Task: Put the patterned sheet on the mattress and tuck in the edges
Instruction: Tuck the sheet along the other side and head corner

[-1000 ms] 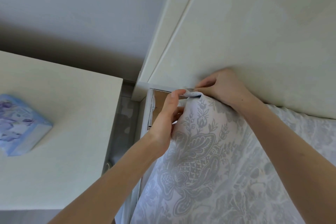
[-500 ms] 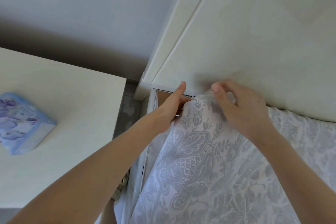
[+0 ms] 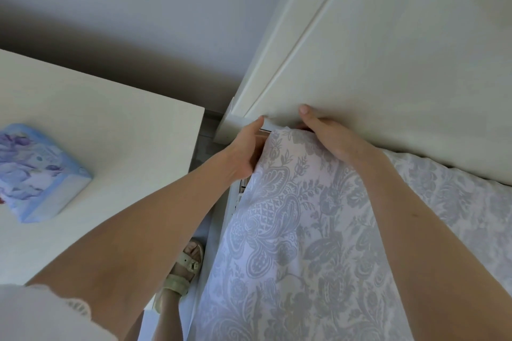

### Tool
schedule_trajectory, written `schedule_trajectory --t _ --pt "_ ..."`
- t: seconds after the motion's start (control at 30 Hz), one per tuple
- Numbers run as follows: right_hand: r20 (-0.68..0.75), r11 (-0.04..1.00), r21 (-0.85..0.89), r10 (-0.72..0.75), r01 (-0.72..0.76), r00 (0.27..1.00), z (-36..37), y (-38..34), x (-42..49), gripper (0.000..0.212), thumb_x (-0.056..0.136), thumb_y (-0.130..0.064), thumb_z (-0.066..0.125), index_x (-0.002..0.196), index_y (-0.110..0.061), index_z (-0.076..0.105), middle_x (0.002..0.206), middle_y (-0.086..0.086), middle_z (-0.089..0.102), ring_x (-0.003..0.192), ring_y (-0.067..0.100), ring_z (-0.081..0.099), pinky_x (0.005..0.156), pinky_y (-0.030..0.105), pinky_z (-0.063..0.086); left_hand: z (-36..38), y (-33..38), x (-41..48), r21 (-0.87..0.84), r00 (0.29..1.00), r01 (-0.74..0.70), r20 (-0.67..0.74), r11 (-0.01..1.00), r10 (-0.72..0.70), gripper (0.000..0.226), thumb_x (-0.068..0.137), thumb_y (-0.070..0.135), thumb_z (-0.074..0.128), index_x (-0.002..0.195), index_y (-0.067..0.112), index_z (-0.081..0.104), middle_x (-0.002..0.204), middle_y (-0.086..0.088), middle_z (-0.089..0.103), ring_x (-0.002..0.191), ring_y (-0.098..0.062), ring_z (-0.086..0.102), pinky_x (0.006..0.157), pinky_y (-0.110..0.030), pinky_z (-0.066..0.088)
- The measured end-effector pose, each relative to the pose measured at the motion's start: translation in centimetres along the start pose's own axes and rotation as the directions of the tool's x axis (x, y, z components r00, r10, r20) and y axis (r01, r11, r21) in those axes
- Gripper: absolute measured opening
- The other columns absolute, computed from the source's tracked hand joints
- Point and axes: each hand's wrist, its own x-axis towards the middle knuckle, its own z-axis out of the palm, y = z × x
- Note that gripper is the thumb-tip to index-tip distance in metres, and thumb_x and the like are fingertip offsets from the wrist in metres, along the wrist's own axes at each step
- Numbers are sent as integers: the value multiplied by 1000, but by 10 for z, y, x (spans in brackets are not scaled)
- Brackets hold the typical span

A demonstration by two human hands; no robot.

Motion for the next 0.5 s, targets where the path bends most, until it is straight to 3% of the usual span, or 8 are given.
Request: schedule_trajectory --t 0.07,0.1,0.17,0.2,0.23,0.3,0.37,0.5 --pt "-159 994 4 -109 111 981 5 9 -3 71 89 -71 24 112 -19 67 118 2 66 114 23 55 101 32 38 -3 -2 2 -33 1000 12 16 999 -12 67 96 58 22 95 6 64 107 -15 66 101 -30 61 81 -38 49" --pt "-334 981 1 -183 195 924 10 12 -10 63 95 -58 31 98 -8 68 96 7 70 97 26 60 85 29 41 -4 -2 3 -42 1000 18 23 999 -17 68 96 58 21 94 6 64 106 -15 65 99 -29 60 82 -38 48" --pt "-697 962 -62 -232 266 678 20 19 -27 52 99 -43 35 71 -4 56 57 2 54 62 28 52 57 30 26 -8 -2 7 -51 999 27 26 998 -25 69 96 58 19 92 6 64 102 -15 65 95 -29 60 81 -38 47" --pt "-789 961 -100 -235 259 568 26 22 -34 48 98 -40 33 67 -9 52 52 -4 44 55 25 47 54 28 21 -10 -2 9 -48 999 34 21 998 -33 68 97 57 18 92 6 63 101 -15 65 95 -28 60 80 -38 47" --pt "-813 958 -130 -251 255 526 34 25 -37 44 97 -39 32 66 -14 49 51 -8 39 54 21 44 54 27 21 -12 -2 12 -48 999 40 11 998 -39 68 97 57 18 93 6 63 102 -15 65 95 -29 60 78 -38 47" --pt "-756 937 -168 -322 306 570 54 30 -32 38 95 -40 31 72 -20 54 59 -15 46 62 18 48 61 27 31 -18 -3 19 -53 999 44 -20 998 -45 69 96 58 18 97 6 63 106 -15 64 99 -30 59 80 -39 47" --pt "-711 925 -116 -332 362 620 74 31 -16 42 93 -41 33 90 -16 66 79 -9 64 79 18 56 76 35 44 -26 -5 31 -71 997 48 -49 996 -51 71 95 59 18 110 5 62 116 -16 63 107 -31 58 88 -41 45" --pt "-732 943 -72 -272 326 625 100 37 24 46 91 -42 34 96 -12 67 92 -1 70 89 21 62 97 45 40 -42 -7 55 -94 996 38 -82 995 -46 73 95 61 17 128 8 54 131 -16 56 121 -30 52 102 -43 39"
